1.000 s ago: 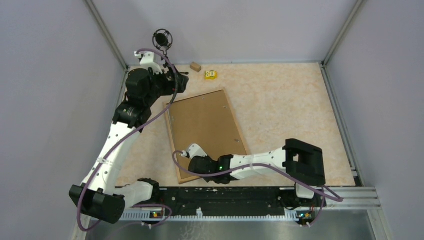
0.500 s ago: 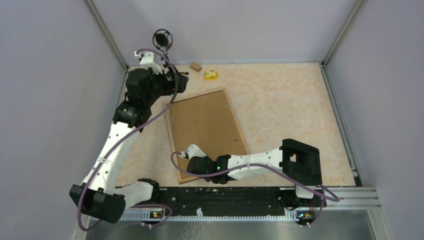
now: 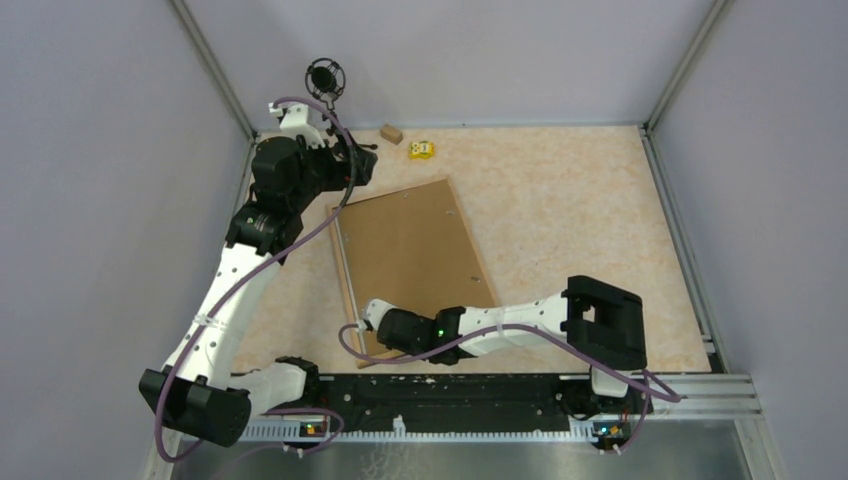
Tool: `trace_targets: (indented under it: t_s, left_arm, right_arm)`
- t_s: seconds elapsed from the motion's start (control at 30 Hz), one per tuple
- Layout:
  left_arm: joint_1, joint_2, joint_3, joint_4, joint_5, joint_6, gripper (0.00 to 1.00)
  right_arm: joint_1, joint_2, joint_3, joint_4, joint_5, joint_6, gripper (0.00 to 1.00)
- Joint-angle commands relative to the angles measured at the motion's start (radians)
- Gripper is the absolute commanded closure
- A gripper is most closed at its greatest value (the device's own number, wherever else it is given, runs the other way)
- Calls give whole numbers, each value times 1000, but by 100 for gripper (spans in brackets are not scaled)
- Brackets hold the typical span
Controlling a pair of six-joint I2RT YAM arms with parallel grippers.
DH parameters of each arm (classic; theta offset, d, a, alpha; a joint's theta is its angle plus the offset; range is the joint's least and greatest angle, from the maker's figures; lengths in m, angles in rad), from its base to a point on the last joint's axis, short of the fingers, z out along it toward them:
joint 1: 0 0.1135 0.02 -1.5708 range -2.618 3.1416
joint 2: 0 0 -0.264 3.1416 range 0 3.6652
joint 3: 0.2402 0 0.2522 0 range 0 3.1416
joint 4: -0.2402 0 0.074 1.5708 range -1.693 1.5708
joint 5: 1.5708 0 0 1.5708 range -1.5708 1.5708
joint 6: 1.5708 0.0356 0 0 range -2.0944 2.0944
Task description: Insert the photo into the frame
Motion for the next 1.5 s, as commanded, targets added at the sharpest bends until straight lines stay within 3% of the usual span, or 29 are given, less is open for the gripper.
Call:
trace_targets:
  t_s: [0.0, 0.2, 0.3, 0.4, 0.83, 1.07, 1.23, 1.33, 1.47]
  left_arm:
    - [6, 1, -1, 45, 13, -9, 1]
    - [10, 3, 1, 45, 14, -9, 1]
    - [10, 2, 0, 47, 16, -9, 1]
    - [11, 1, -1, 46, 18, -11, 1]
    - [6, 11, -12, 52, -28, -29, 1]
    - [28, 27, -86, -189, -161, -182, 2]
    - [142, 17, -234, -302, -117, -220, 2]
    - [227, 14, -353, -266, 46, -237, 2]
    - [246, 70, -426, -232, 106, -243, 9]
  right_arm:
    - [-7, -21, -1, 22, 9, -224, 84]
    - [-7, -93, 12, 48, -36, -233, 77]
    - [-11, -125, -6, 53, -38, -168, 60]
    - [-30, -144, -14, 49, -86, -43, 53]
    - [-41, -125, -57, 47, -39, 135, 63]
    - [-42, -202, -139, 101, -24, 288, 55]
    - [-42, -256, -204, 139, -33, 382, 52]
    - [-42, -272, -200, 105, -13, 417, 50]
    - [-43, -278, -195, 91, -6, 424, 47]
